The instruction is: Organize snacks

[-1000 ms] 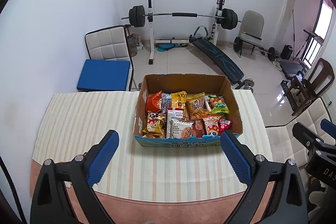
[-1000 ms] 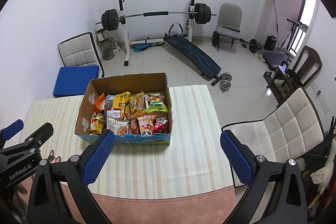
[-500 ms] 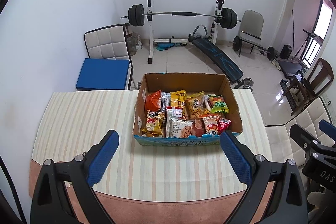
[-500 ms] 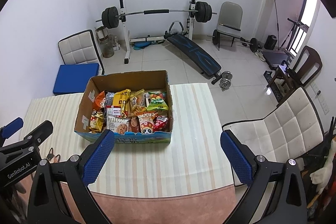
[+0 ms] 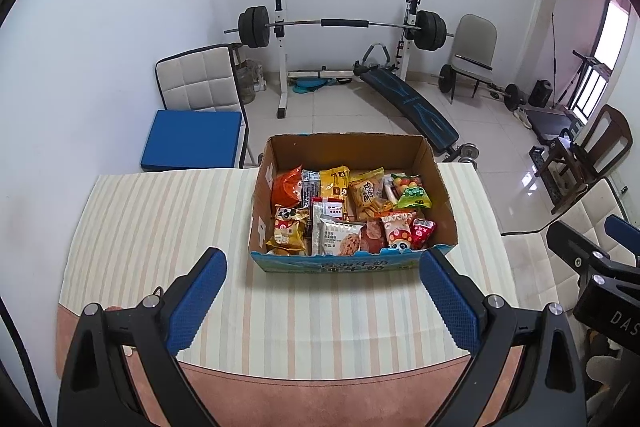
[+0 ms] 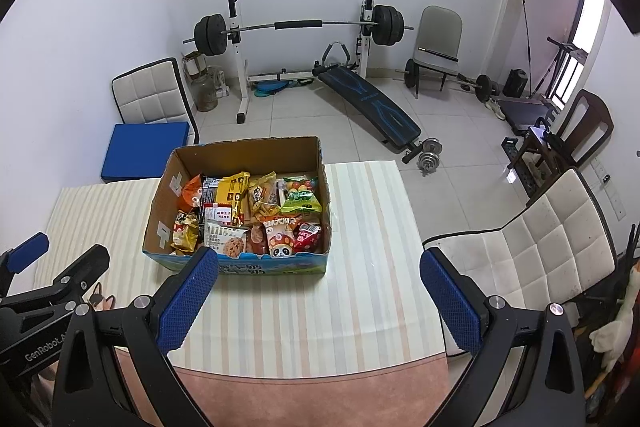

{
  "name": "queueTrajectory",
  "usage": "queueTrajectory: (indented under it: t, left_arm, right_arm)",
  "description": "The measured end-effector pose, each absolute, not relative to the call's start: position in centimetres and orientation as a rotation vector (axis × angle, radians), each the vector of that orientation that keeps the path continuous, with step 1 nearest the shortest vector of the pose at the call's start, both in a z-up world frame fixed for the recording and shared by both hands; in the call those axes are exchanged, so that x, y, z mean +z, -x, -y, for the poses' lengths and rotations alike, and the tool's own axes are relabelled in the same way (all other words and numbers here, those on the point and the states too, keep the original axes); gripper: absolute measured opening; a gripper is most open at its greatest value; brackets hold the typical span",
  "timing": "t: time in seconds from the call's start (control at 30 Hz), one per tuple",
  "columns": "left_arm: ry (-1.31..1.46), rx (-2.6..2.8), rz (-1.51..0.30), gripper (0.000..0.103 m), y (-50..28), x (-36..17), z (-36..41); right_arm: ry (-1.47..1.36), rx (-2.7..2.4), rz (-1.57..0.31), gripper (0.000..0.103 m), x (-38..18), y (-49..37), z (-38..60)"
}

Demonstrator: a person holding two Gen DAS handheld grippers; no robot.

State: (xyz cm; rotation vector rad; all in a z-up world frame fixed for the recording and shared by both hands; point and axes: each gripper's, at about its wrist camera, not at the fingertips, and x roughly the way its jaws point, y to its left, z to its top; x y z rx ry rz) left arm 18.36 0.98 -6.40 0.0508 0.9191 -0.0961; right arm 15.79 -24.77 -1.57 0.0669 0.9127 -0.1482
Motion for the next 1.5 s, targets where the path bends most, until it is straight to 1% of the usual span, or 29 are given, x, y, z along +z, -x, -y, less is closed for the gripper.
queueTrajectory:
  t: [1.5]
  left_arm:
    - [-0.054,-0.11,-0.908,0.099,-18.2,-5.3,-1.1]
  right_arm:
    - [-0.071,-0.135,-0.913,0.103,-1.0,-15.0,25.2]
